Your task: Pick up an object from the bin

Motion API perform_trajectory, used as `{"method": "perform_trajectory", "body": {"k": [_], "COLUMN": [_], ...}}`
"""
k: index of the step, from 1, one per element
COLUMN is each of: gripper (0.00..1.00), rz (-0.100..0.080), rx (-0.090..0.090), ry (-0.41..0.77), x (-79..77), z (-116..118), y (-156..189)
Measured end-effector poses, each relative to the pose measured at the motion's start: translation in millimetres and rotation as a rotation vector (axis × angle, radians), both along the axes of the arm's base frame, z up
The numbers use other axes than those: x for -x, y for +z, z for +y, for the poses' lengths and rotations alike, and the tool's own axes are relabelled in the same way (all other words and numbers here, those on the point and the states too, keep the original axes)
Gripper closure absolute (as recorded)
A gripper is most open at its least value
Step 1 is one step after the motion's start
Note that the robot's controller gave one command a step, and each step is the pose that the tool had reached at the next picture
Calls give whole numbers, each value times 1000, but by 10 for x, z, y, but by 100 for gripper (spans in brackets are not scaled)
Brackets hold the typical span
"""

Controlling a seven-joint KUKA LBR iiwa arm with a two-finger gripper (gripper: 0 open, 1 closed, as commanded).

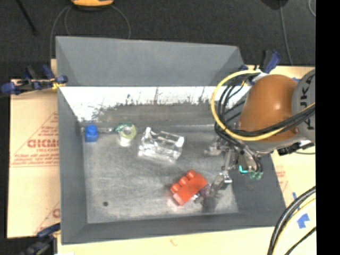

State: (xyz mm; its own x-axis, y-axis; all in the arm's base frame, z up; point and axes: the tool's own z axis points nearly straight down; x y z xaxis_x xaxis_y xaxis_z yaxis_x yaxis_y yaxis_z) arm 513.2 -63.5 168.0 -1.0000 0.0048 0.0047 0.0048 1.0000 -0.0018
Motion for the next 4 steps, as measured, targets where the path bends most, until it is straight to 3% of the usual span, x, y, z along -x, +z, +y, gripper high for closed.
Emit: {"method": "perform_trajectory", "body": {"k": [1, 2, 3, 4], "gripper": [0, 0, 0, 0], "rz": [-11, -9, -8, -3], "rx": [2, -2, -2, 0], "ry": [310, 617, 904, 1187], "x": [58, 128, 59, 37], "z": [268, 447, 563, 650], "y": [-922, -671, -643, -918]}}
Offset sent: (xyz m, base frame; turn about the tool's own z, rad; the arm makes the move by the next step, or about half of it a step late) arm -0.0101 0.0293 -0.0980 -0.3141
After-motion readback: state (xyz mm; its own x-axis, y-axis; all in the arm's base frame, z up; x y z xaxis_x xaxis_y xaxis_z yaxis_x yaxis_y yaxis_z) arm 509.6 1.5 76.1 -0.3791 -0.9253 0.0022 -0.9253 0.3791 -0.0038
